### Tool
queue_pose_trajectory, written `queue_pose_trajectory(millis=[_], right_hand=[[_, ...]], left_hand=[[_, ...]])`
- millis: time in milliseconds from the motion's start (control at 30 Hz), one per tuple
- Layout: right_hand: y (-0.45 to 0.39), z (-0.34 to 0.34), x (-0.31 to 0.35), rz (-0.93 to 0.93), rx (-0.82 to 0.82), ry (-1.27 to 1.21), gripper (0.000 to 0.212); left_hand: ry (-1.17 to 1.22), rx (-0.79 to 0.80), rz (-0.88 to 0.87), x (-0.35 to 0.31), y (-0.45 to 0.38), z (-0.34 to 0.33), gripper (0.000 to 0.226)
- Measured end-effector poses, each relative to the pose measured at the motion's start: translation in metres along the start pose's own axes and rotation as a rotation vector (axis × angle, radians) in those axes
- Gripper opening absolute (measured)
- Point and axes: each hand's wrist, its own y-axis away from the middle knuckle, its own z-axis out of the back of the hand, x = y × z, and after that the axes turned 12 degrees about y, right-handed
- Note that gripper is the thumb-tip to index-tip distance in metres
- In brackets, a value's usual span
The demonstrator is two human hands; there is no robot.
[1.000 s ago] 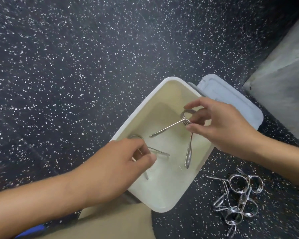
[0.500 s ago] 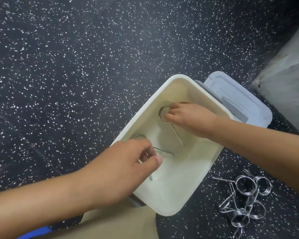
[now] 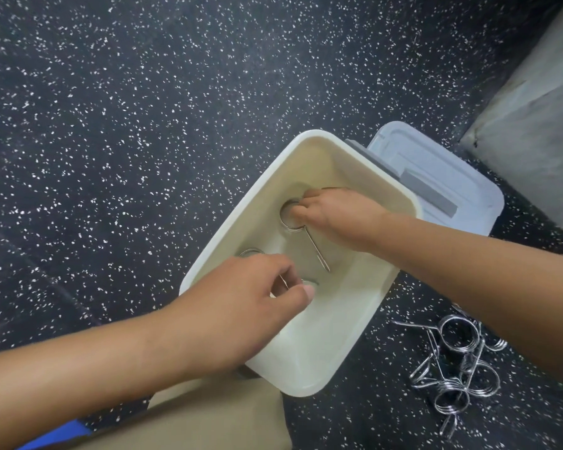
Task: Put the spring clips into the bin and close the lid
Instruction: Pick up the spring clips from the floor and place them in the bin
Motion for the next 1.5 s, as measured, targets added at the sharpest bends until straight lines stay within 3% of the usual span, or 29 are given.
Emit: queue_pose_trajectory(millis=[200,500,767,1133,1267,1500], right_hand=[[0.032,0.038,0.0,-0.135,-0.189,-0.207,0.029],[0.161,0.081,-0.003,-0.387,-0.224,-0.318,0.014],[0.269,0.032,0.013,-0.776,-0.163,-0.564,0.016],[0.335,-0.061,0.058,-1.33,-0.196,-0.905,0.014],[0.337,-0.087,0.067,-1.393,-0.159,-0.862,0.01],[0.327,-0.111,0.059,-1.378,0.07,-0.838,0.03]], left_hand=[[-0.05,0.015,-0.046,-0.016,-0.01,-0.016,0.036],[-0.144,0.079,-0.121,-0.054,-0.027,-0.063,0.044],[-0.334,0.178,-0.2,-0.077,-0.041,-0.125,0.032],[-0.539,0.258,-0.197,-0.076,-0.087,-0.191,0.033],[-0.624,0.261,-0.179,-0.07,-0.108,-0.219,0.036],[-0.533,0.206,-0.041,-0.056,-0.145,-0.256,0.038]])
